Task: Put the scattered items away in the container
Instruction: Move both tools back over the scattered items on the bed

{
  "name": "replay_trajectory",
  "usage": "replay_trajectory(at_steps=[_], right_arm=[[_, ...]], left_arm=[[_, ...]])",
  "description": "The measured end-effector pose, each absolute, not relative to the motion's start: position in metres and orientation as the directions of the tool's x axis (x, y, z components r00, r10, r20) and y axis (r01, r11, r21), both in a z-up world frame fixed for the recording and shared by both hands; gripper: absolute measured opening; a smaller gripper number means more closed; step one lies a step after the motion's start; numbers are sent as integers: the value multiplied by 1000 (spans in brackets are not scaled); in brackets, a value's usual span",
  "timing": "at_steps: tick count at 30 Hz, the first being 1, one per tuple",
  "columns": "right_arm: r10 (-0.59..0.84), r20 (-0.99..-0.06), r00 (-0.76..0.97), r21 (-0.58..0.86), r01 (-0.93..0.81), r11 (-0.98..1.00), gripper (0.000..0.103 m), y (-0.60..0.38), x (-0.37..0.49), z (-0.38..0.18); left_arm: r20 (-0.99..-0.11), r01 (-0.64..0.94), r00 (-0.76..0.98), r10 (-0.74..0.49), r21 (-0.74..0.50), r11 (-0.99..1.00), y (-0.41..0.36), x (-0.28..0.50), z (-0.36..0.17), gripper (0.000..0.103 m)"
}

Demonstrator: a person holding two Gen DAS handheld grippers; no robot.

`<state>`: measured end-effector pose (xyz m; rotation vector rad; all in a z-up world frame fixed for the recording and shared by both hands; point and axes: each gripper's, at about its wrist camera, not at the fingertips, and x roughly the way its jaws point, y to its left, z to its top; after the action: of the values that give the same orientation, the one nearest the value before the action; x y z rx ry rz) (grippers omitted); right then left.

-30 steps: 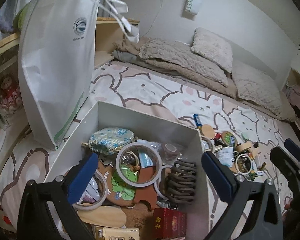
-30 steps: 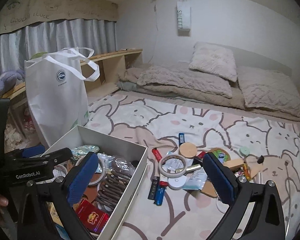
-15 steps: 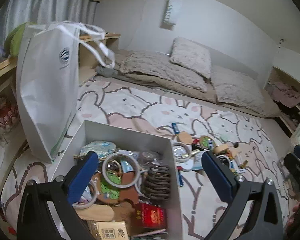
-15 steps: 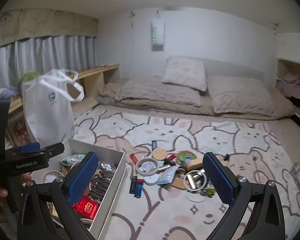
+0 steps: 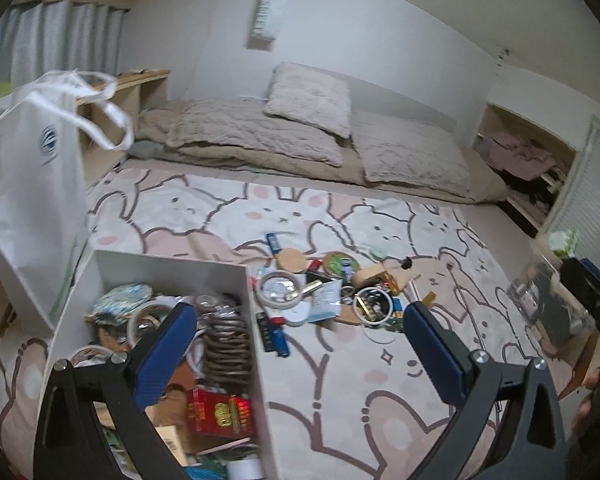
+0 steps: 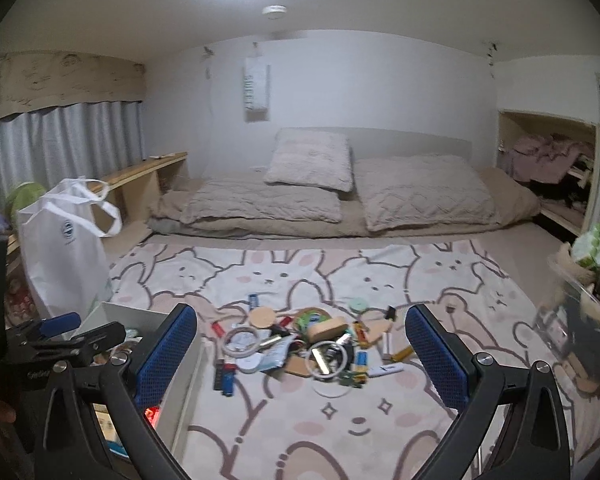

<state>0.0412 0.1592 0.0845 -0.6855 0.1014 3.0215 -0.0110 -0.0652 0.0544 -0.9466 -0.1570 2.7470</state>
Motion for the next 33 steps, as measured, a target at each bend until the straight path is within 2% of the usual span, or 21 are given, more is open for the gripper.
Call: replay_trajectory(at_steps=[15,25,33], right_arm=[[79,-541,-837,153,-190,-970,103,245,-10,7],[115,-616,-780,130,-244,-961,103,269,-51,-59],[138,-673,-727,93,-268,-959,103,273,-87,-107]], left_arm=[[-550,-280,-795,255,-39,-959,32,-29,7,103],[-570,-334,-765,298,-44,-942,80,-49,-45,103],[-604,-316,-730,321,-119,-941,85,-66,-88,103]])
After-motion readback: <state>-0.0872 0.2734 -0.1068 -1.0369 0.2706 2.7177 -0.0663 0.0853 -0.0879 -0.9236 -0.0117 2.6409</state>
